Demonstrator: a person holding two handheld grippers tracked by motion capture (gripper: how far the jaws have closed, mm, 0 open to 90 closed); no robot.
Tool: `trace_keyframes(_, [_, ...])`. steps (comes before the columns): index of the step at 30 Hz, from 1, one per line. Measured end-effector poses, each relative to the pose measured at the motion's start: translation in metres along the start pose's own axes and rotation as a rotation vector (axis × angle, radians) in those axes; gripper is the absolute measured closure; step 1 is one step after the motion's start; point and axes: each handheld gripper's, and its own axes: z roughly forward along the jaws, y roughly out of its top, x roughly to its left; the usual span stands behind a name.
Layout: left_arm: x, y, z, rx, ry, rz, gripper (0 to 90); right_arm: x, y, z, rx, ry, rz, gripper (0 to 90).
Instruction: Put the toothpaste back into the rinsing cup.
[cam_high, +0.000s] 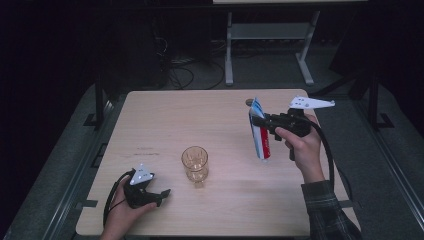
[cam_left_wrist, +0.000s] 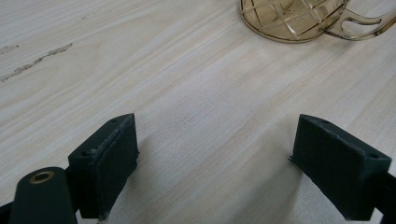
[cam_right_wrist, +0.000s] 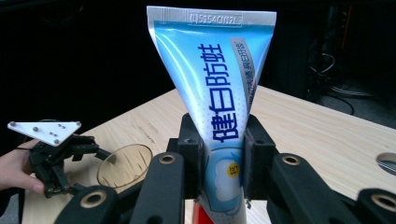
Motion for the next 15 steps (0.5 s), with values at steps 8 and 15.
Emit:
trace_keyframes(8, [0.0, 0.0, 0.0, 0.0, 0.0, 0.0, 13.0, 0.006, 0.003, 0.01, -0.008, 0.042, 0.002, 72.8])
trace_keyframes(15, [0.0, 0.0, 0.0, 0.0, 0.0, 0.0, 13.0, 0.015, 0.007, 0.021, 0.002, 0.068, -0.014, 72.8])
